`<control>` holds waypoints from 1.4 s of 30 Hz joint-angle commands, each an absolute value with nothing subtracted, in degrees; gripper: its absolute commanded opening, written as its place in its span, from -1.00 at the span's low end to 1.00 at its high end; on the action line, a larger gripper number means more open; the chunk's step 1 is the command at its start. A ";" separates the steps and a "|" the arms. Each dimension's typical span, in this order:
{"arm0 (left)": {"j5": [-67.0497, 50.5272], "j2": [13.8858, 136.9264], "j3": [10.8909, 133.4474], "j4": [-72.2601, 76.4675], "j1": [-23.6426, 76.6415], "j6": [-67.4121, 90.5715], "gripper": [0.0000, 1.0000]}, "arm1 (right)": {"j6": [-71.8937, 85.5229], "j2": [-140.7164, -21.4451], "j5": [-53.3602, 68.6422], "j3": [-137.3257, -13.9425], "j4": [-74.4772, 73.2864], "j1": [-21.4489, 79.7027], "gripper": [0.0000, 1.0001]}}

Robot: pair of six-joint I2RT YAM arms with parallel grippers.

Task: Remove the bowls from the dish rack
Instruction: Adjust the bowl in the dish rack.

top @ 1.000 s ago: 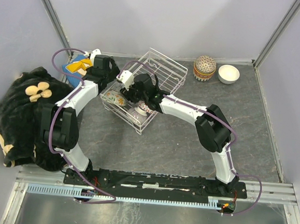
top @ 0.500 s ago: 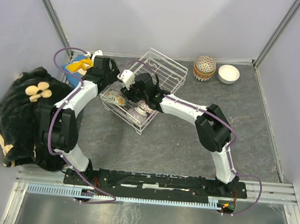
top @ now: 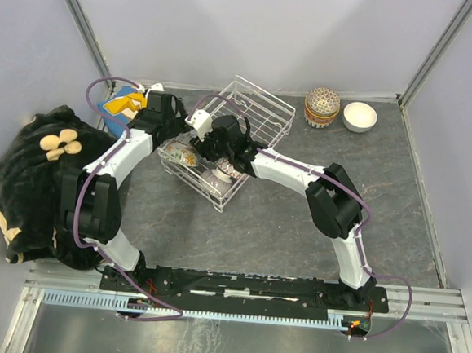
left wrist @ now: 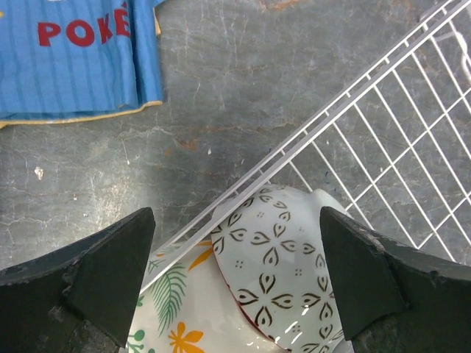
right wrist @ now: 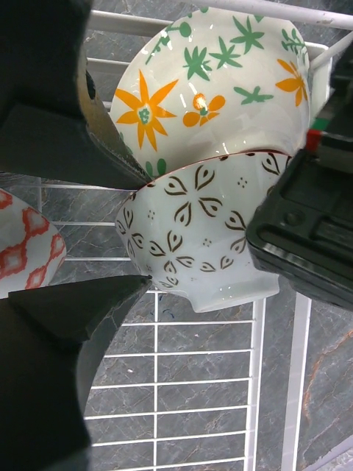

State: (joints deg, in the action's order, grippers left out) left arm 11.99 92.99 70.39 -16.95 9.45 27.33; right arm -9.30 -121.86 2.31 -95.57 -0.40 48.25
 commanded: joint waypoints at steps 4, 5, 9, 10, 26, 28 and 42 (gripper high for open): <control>10.69 91.18 69.87 -16.88 10.08 25.14 0.99 | -8.46 -121.94 1.22 -99.21 3.06 47.58 0.15; 10.61 91.33 69.87 -16.88 10.11 25.14 0.99 | -8.37 -121.96 1.23 -99.31 2.96 47.48 0.15; 10.13 91.60 70.05 -16.88 10.34 25.19 0.99 | -7.97 -121.99 1.32 -99.49 2.82 46.99 0.15; 10.14 91.66 70.03 -16.88 10.30 25.22 0.99 | -7.83 -122.06 1.44 -99.63 2.82 46.92 0.14; 6.82 94.48 72.16 -15.49 10.28 26.37 0.99 | -6.52 -123.78 2.46 -102.16 1.96 45.13 0.11; 6.60 94.77 72.35 -15.47 10.35 26.37 0.99 | -6.37 -123.97 2.45 -102.26 2.08 45.02 0.11; 5.54 96.34 72.95 -15.38 10.38 26.46 0.98 | -5.59 -125.72 2.64 -104.28 1.57 44.49 0.09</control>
